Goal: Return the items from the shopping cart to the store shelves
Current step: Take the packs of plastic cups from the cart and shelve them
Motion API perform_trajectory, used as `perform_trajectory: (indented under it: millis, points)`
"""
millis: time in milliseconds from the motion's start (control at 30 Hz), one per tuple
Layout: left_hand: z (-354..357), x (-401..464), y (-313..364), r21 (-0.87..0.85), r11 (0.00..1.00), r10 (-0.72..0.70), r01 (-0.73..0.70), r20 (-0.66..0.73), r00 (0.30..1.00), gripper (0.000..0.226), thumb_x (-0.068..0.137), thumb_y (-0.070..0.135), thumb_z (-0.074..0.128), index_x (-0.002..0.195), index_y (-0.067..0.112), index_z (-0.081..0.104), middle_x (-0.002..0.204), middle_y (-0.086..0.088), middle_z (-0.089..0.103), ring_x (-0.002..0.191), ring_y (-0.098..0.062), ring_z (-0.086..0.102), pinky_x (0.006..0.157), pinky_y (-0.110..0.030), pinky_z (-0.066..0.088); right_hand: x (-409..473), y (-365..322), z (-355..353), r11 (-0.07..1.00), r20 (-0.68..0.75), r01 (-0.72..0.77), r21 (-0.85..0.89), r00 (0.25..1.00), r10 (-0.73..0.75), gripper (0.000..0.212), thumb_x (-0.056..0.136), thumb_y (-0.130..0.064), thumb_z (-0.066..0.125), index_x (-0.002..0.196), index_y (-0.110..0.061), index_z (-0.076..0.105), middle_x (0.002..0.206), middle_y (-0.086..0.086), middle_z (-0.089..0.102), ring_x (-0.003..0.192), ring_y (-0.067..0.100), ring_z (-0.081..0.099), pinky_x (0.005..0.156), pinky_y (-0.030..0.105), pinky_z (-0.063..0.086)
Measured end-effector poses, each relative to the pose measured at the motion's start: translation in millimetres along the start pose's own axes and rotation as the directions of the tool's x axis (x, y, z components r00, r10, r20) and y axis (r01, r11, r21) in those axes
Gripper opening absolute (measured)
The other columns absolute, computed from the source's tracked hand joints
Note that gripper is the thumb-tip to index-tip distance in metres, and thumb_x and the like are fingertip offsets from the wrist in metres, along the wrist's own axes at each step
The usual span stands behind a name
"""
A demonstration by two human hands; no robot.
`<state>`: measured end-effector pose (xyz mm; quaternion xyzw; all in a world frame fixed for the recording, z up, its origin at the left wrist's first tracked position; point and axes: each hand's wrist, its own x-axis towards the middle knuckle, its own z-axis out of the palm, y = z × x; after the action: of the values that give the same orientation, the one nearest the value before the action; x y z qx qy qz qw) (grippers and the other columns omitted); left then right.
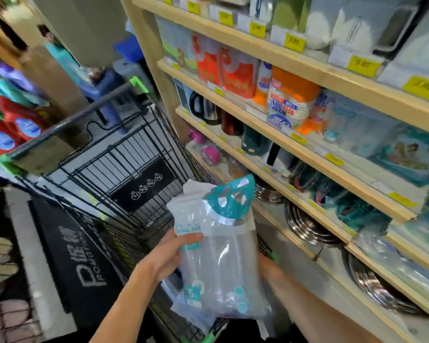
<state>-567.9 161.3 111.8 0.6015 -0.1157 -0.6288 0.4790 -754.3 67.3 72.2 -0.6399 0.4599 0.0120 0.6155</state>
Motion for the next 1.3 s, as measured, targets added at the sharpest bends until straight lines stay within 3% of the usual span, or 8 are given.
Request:
perform_trajectory:
  millis: [67, 267, 400, 500, 667, 1000, 1100, 1300]
  points:
    - [10.4, -1.9, -11.5, 0.001, 1.000, -0.030, 0.030, -0.018, 0.999, 0.059, 0.062, 0.007, 0.079, 0.118, 0.005, 0.060, 0.111, -0.020, 0.071, 0.095, -0.033, 0.070, 0.087, -0.047, 0.057, -2.3, 11.5, 9.0, 0.960, -0.007, -0.059, 0.272, 0.998, 0.063, 0.044, 0.104, -0.006, 0.035, 0.064, -0.009, 0.054, 0.054, 0.010, 0.061, 0.033, 0.003, 0.055, 0.036, 0.014, 0.044]
    - [-4.6, -8.4, -29.5, -0.081, 0.996, -0.044, 0.036, -0.091, 0.995, 0.076, 0.057, 0.024, 0.092, 0.123, 0.004, 0.061, 0.119, -0.023, 0.067, 0.103, -0.038, 0.066, 0.097, -0.054, 0.050, 1.7, 16.2, -8.9, 0.833, -0.151, -0.047, 0.551, 0.976, 0.155, 0.011, 0.086, -0.001, 0.069, 0.088, -0.011, 0.065, 0.070, -0.003, 0.070, 0.070, 0.016, 0.065, 0.052, 0.013, 0.050]
    - [-31.3, -5.4, -31.3, -0.128, 0.992, -0.047, 0.020, -0.211, 0.976, 0.055, 0.076, 0.026, 0.075, 0.124, 0.002, 0.061, 0.115, -0.020, 0.070, 0.093, -0.031, 0.072, 0.075, -0.041, 0.060, 7.3, 27.6, -45.1, 0.822, -0.169, -0.030, 0.569, 0.974, 0.153, 0.057, 0.061, -0.010, 0.091, 0.110, -0.021, 0.064, 0.099, -0.001, 0.077, 0.093, 0.019, 0.074, 0.079, 0.034, 0.060]
    - [-47.3, -7.8, -22.4, -0.061, 0.996, -0.066, 0.058, -0.141, 0.988, 0.080, 0.056, 0.024, 0.094, 0.125, 0.000, 0.060, 0.118, -0.022, 0.068, 0.097, -0.032, 0.071, 0.075, -0.043, 0.060, 1.8, 29.3, -65.1, 0.794, -0.160, 0.001, 0.608, 0.980, 0.122, 0.062, 0.061, -0.012, 0.090, 0.116, -0.018, 0.063, 0.103, 0.003, 0.077, 0.096, 0.021, 0.074, 0.089, 0.043, 0.058]
    - [-39.7, 4.1, -3.5, 0.042, 0.998, -0.034, 0.037, -0.078, 0.996, 0.072, 0.057, 0.008, 0.090, 0.121, -0.007, 0.059, 0.118, -0.029, 0.065, 0.094, -0.034, 0.070, 0.079, -0.043, 0.060, -10.7, 44.1, -88.9, 0.758, -0.271, 0.110, 0.643, 0.958, 0.091, 0.073, 0.055, -0.017, 0.091, 0.123, -0.014, 0.064, 0.107, 0.005, 0.076, 0.098, 0.025, 0.073, 0.090, 0.048, 0.057]
    - [94.0, 54.1, 52.0, 0.207, 0.963, 0.194, -0.173, -0.084, 0.977, 0.048, 0.077, -0.004, 0.072, 0.121, -0.004, 0.053, 0.114, -0.021, 0.069, 0.087, -0.029, 0.073, 0.070, -0.039, 0.062, -87.5, 83.8, -173.1, 0.834, -0.608, 0.287, 0.472, 0.790, 0.072, 0.046, 0.064, -0.030, 0.089, 0.106, -0.026, 0.072, 0.099, -0.007, 0.077, 0.091, 0.016, 0.075, 0.079, 0.038, 0.060]
    - [143.7, 71.1, 66.2, 0.238, 0.948, 0.224, -0.211, -0.030, 0.974, 0.050, 0.074, 0.007, 0.077, 0.119, -0.005, 0.059, 0.113, -0.022, 0.070, 0.102, -0.041, 0.068, 0.089, -0.053, 0.055, -108.9, 94.6, -204.9, 0.853, -0.698, 0.316, 0.416, 0.712, 0.076, 0.040, 0.071, -0.028, 0.086, 0.107, -0.025, 0.071, 0.094, -0.008, 0.077, 0.081, 0.008, 0.074, 0.067, 0.024, 0.057]
    - [221.8, 123.0, 94.8, 0.364, 0.891, 0.270, -0.270, 0.052, 0.961, 0.038, 0.075, 0.012, 0.079, 0.109, 0.001, 0.069, 0.107, -0.020, 0.073, 0.098, -0.036, 0.069, 0.097, -0.058, 0.049, -139.8, 120.9, -231.0, 0.889, -0.830, 0.301, 0.346, 0.541, 0.140, 0.025, 0.075, -0.031, 0.083, 0.089, -0.015, 0.073, 0.081, 0.001, 0.074, 0.067, 0.015, 0.068, 0.064, 0.032, 0.052]
